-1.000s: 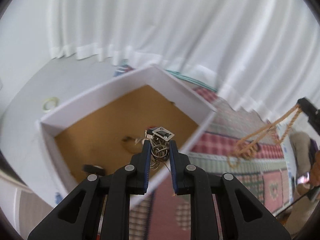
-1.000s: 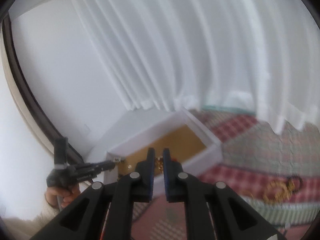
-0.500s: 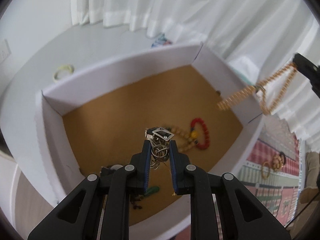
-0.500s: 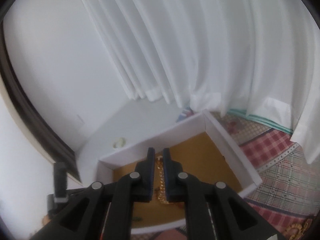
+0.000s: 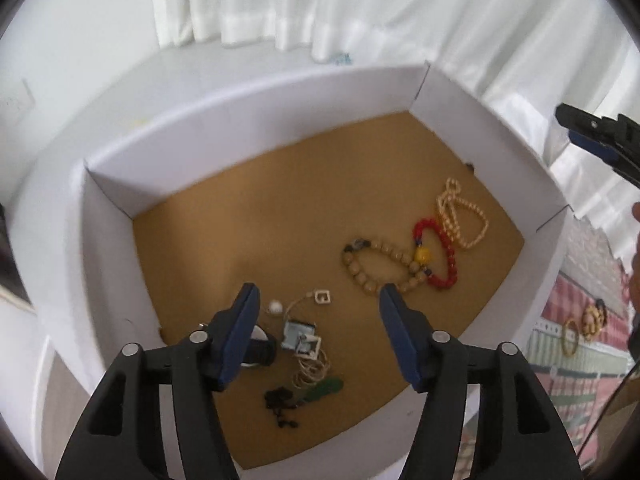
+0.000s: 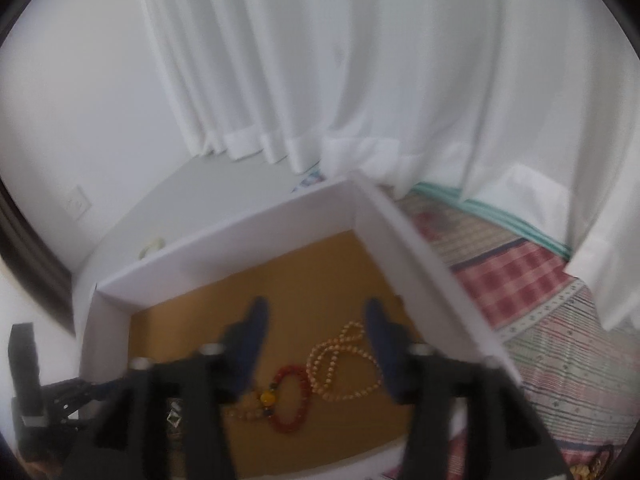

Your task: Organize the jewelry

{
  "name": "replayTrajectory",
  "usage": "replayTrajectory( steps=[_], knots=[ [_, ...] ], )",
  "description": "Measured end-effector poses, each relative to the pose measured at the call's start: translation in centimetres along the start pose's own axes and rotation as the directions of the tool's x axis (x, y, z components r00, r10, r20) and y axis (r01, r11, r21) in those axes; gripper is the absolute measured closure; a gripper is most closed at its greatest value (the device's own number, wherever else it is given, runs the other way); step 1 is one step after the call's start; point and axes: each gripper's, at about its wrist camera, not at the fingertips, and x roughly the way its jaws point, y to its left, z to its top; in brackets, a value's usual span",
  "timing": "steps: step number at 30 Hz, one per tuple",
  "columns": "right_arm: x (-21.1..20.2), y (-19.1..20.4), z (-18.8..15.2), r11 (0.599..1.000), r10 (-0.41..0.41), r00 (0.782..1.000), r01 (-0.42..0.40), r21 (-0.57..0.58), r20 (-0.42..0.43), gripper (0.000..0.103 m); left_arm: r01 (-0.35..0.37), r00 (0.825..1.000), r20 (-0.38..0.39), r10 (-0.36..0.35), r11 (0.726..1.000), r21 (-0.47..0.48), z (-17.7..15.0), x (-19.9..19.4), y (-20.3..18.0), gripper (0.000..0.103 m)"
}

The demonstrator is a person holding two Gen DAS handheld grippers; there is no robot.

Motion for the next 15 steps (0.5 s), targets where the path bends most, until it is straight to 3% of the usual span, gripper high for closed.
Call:
replayTrajectory(
  steps=[1,3,5,10,15],
  knots=[
    [-1.3,0.0,-0.2,1.0,-0.02,1.0,0.02,-0.012,0.018,0.047,-0.003,1.0,0.012,0.002,1.0,0.005,0.1,-0.4,-0.1,0.037],
    [-3.4,0.4,-0.7,0.997,-0.059,0.997,0.062,-0.045,0.058,0.033,-0.01,0.998,0.06,0.008,1.0,0.025,-0.2,-2.1,-1.1,0.032],
    [-5.4,0.9,-1.7,0.993,-0.082,0.992,0.089,-0.072,0.095,0.027,-0.025,0.994,0.107,0.019,0.999,0.047,-0.7,-3.6,-2.2,0.026],
    [-10.4,1.0,-6.3,0.989,-0.098,0.988,0.11,-0.102,0.116,0.026,-0.028,0.983,0.181,0.01,0.995,0.097,-2.5,-6.8,-4.8,0.022],
    [-14.7,0.0,-11.4,0.986,-0.131,0.985,0.141,-0.088,0.11,0.026,-0.018,0.978,0.209,-0.016,0.987,0.159,-4.5,-8.5,-7.9,0.02]
  ],
)
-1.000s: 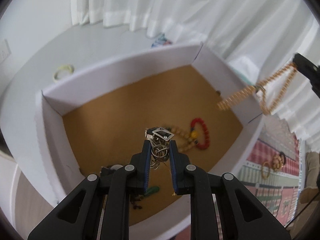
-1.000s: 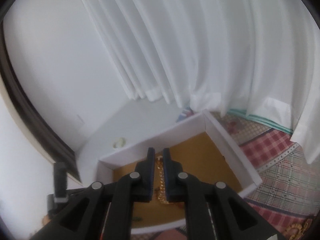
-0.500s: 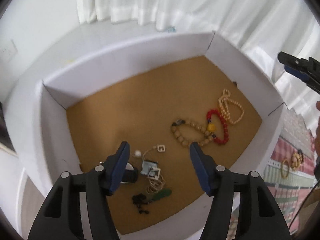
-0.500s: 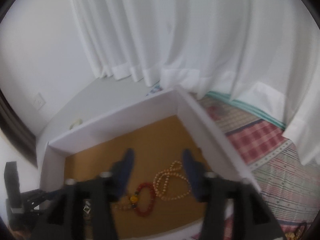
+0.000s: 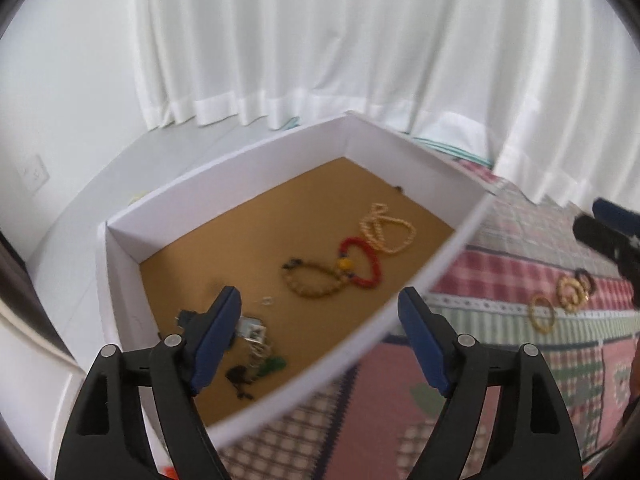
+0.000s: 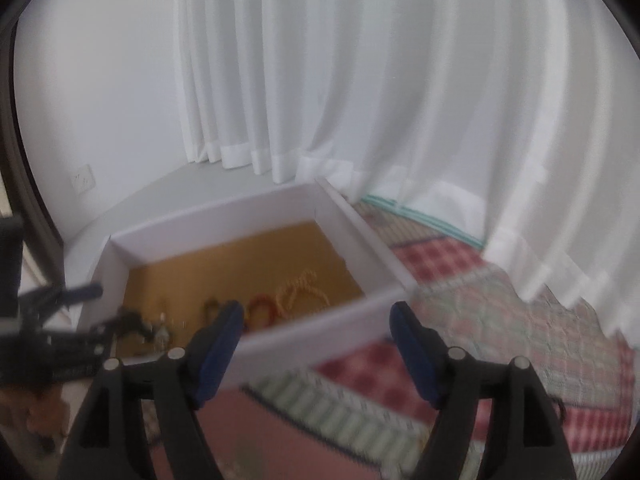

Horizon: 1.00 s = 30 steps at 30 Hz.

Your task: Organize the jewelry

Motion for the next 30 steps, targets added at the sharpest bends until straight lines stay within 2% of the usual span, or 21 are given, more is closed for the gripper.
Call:
replayTrajectory(
  steps=[4,7,9,13,14,16,19,22,25,30],
  knots=[
    [-3.2,-1.1,-3.0,0.999,-0.044,0.999,0.044,0.025,0.003,0.026,0.025,1.0,0.01,-0.026,0.999,0.034,-1.0,-1.3,-2.4,0.017],
    [-5.7,-2.1,-5.6,0.995,-0.08,0.997,0.079,0.053,0.01,0.024,0.046,0.999,0.013,-0.047,0.998,0.044,-2.4,-2.1,-4.1,0.008],
    [-7.1,-2.8,-7.4,0.992,-0.099,0.995,0.098,0.077,0.017,0.018,0.077,0.997,0.01,-0.077,0.996,0.043,-3.8,-2.3,-5.0,0.004],
    [-9.8,-4.8,-13.6,0.973,-0.161,0.987,0.158,0.168,0.003,0.018,0.172,0.985,0.001,-0.172,0.982,0.085,-7.7,-2.2,-7.6,0.004],
    [-10.4,-5.5,-15.8,0.962,-0.189,0.982,0.188,0.199,-0.016,0.018,0.188,0.982,-0.012,-0.188,0.978,0.094,-8.4,-2.1,-8.2,0.004],
    [-11.2,-6.5,-18.9,0.942,-0.237,0.97,0.243,0.232,-0.054,0.018,0.258,0.965,-0.084,-0.25,0.959,0.117,-10.5,-1.3,-10.1,0.004],
    [-12.3,-8.2,-23.1,0.903,-0.305,0.945,0.326,0.279,-0.117,0.018,0.323,0.94,-0.161,-0.302,0.938,0.128,-12.7,-0.5,-12.4,0.004],
    [-13.6,-9.6,-25.8,0.871,-0.352,0.927,0.376,0.316,-0.132,0.018,0.329,0.937,-0.176,-0.301,0.93,0.162,-14.2,-0.4,-14.5,0.004],
    [-14.3,-10.2,-27.4,0.864,-0.346,0.932,0.36,0.353,-0.104,0.018,0.323,0.941,-0.175,-0.29,0.923,0.208,-15.1,-0.6,-15.7,0.004],
    [-13.3,-10.1,-27.8,0.879,-0.285,0.954,0.3,0.371,-0.095,0.018,0.332,0.932,-0.23,-0.279,0.912,0.24,-15.7,-0.1,-16.8,0.004]
  ],
)
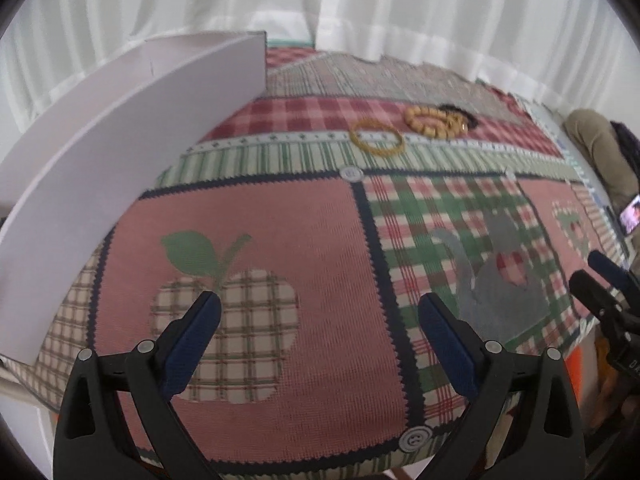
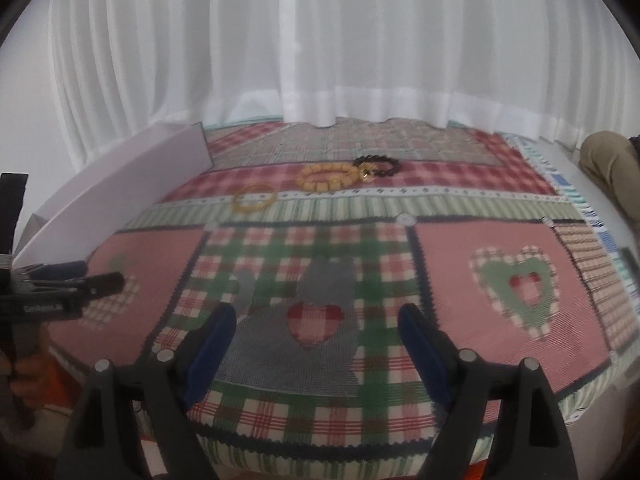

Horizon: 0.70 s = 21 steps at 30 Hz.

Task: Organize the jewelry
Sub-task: 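Move the right gripper toward the gold charm beside the wooden bracelet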

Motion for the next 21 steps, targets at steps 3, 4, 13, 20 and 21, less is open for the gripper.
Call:
replayTrajectory(
  steps=[3,4,13,20,21],
  knots=[
    [0.4,0.3,-0.5,1.0,0.025,1.0,-0.025,0.004,-0.012,0.018,-0.026,0.999,-0.034,0.026,1.0,0.005,0.1,0.8,0.0,0.004],
    [0.4,0.5,-0.6,0.999,0.036,0.999,-0.036,0.001,-0.013,0.018,-0.035,0.999,-0.035,0.035,0.999,0.009,0.1,0.9,-0.1,0.004],
    [2.0,-0.2,-1.7,0.996,0.084,0.99,-0.08,0.04,-0.113,0.018,-0.005,1.0,-0.026,0.005,1.0,0.017,0.5,1.2,-0.7,0.004],
    [2.4,-0.4,-1.4,0.997,0.075,0.988,-0.07,0.042,-0.136,0.018,-0.019,1.0,-0.018,0.02,0.998,0.055,0.7,1.8,-1.4,0.004],
    [2.5,-0.4,-1.3,0.997,0.075,0.987,-0.07,0.041,-0.139,0.018,-0.025,0.999,-0.02,0.026,0.998,0.06,0.7,2.0,-1.4,0.004]
  ],
)
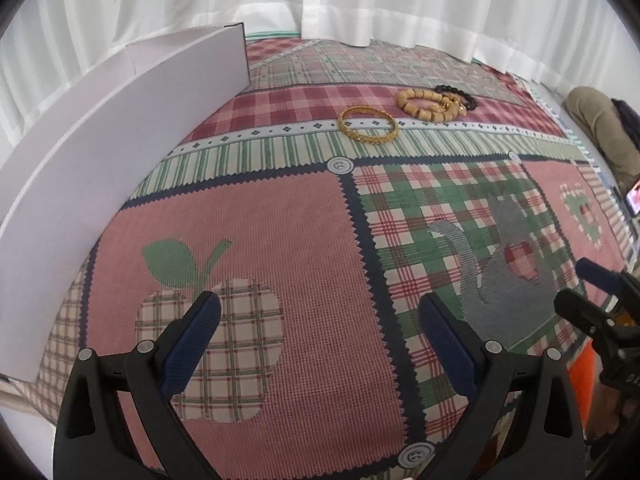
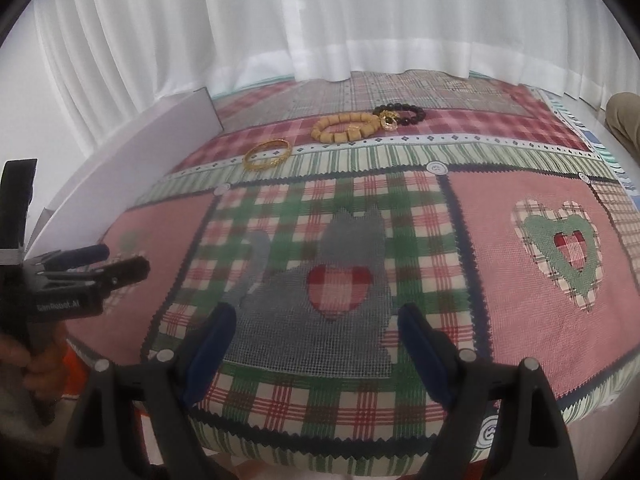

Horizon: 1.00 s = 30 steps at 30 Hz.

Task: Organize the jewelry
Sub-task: 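Move the right gripper toward the gold charm beside the wooden bracelet, then grasp the small gold charm with the right gripper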

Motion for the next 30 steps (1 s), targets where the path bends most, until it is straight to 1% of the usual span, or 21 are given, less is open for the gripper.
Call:
replayTrajectory(
  steps=[5,13,15,18,21,22,23,24,25,27,28,29,30],
  knots=[
    [0.4,0.0,0.0,1.0,0.014,1.0,-0.014,0.002,-0.023,0.018,-0.028,1.0,-0.011,0.028,1.0,0.009,0.1,0.5,-0.1,0.004],
    [0.8,0.3,0.5,0.999,0.032,0.997,-0.032,-0.006,-0.067,0.018,-0.033,0.999,-0.023,0.033,0.999,-0.006,0.3,0.9,0.4,0.004],
    [0.8,0.3,0.9,0.999,0.048,0.996,-0.049,-0.016,-0.077,0.018,-0.036,0.999,-0.029,0.036,0.999,-0.004,0.5,1.0,0.4,0.004],
    [0.5,-1.0,3.3,0.997,0.081,0.994,-0.082,-0.009,-0.078,0.019,-0.053,0.999,-0.009,0.053,0.999,0.003,1.3,0.7,0.6,0.004],
    [0.6,-4.7,8.2,0.997,0.06,0.997,-0.058,0.052,-0.046,0.019,-0.06,0.998,0.016,0.06,0.998,-0.014,1.9,0.4,1.2,0.004],
    [0.9,-5.8,9.7,0.996,0.055,0.998,-0.052,0.074,-0.039,0.021,-0.059,0.998,0.016,0.06,0.998,-0.022,2.0,0.4,1.4,0.004],
    [1.5,-7.4,11.8,0.993,0.046,0.998,-0.042,0.107,-0.036,0.031,-0.06,0.998,0.013,0.06,0.998,-0.031,2.0,0.6,1.7,0.004],
    [2.2,-8.3,13.2,0.991,0.041,0.998,-0.035,0.127,-0.044,0.046,-0.06,0.998,0.006,0.061,0.997,-0.038,2.0,0.7,1.9,0.004],
    [3.4,-9.5,15.2,0.988,0.04,0.997,-0.031,0.151,-0.059,0.052,-0.062,0.998,-0.002,0.062,0.997,-0.044,2.0,1.0,2.1,0.004],
    [6.5,-11.1,18.6,0.976,0.091,0.99,-0.067,0.207,-0.106,0.065,-0.068,0.998,-0.013,0.068,0.996,-0.051,1.9,1.3,2.4,0.004],
    [7.7,-11.5,19.6,0.97,0.111,0.986,-0.081,0.229,-0.123,0.069,-0.073,0.997,-0.017,0.072,0.996,-0.054,1.9,1.4,2.5,0.004],
    [9.5,-11.8,21.0,0.964,0.126,0.982,-0.087,0.252,-0.144,0.077,-0.076,0.997,-0.019,0.075,0.995,-0.057,2.0,1.5,2.6,0.004],
    [11.2,-11.7,21.9,0.962,0.135,0.976,-0.088,0.26,-0.168,0.079,-0.08,0.997,-0.021,0.079,0.995,-0.06,2.0,1.5,2.7,0.004]
  ],
)
